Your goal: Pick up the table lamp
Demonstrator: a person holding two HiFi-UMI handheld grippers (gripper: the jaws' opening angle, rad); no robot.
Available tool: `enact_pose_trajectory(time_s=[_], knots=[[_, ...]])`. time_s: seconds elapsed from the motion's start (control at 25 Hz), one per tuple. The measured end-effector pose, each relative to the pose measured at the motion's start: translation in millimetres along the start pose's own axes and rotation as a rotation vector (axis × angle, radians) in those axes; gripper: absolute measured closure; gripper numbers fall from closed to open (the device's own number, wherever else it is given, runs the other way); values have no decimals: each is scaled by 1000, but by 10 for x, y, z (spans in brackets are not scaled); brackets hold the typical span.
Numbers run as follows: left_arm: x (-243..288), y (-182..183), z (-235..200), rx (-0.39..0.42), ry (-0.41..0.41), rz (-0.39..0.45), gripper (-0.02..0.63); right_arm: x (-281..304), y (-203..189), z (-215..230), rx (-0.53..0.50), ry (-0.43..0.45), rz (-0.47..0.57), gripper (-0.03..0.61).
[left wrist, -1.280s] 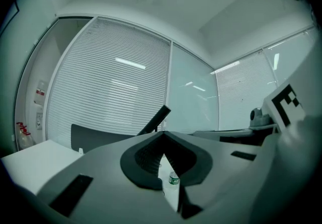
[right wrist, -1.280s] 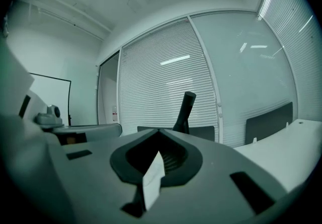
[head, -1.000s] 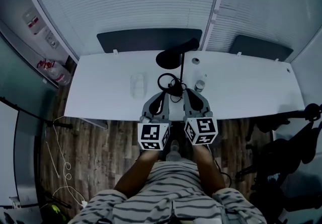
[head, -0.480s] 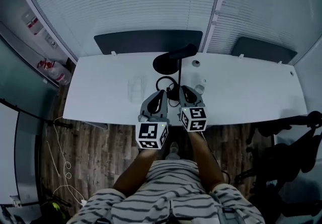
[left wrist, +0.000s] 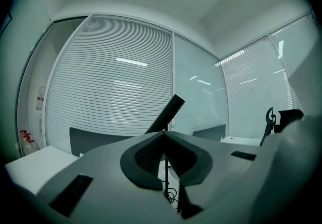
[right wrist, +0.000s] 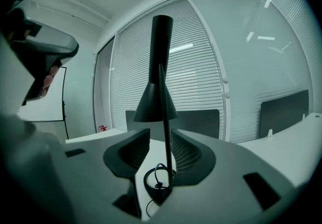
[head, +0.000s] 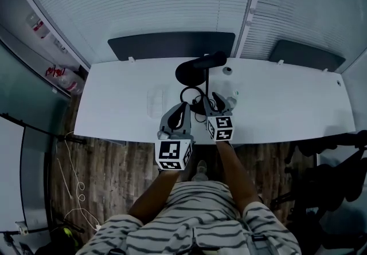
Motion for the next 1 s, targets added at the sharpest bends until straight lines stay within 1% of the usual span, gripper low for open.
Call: enact_pose_trajectory(time_s=[0.32, 0.44, 0.56, 0.64, 0.68, 0.72, 0.84, 1.0], knots=[[94, -68, 1, 17, 12, -14, 609, 275, -246, 185, 8, 44, -8, 451], [127, -104, -7, 20, 9, -26, 609, 335, -277, 226, 1, 32, -3, 453], [142, -136, -5, 21, -1, -34, 609, 376, -279, 213, 10, 46, 12, 460], [172, -160, 8, 19, -14, -33, 609, 407, -260, 235, 7, 55, 23, 479], [188, -169, 12, 19, -17, -32, 609, 422, -252, 241, -2, 64, 26, 509], [199, -176, 14, 20, -18, -32, 611, 431, -250, 239, -13, 76, 26, 525], [221, -186, 27, 27, -21, -41, 610, 434, -238, 245, -16, 106, 18, 531], [211, -220, 32, 31, -28, -37, 609, 435, -200, 266, -33, 104, 8, 534]])
Point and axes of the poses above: the fingertips, and each gripper's own axes: x forward along the fingers, z to its right, y out of its top, the point moved 10 cm from there along -x, backward along the fingers, and after that the axes turned 13 degrees about z, right-handed, at the moved point
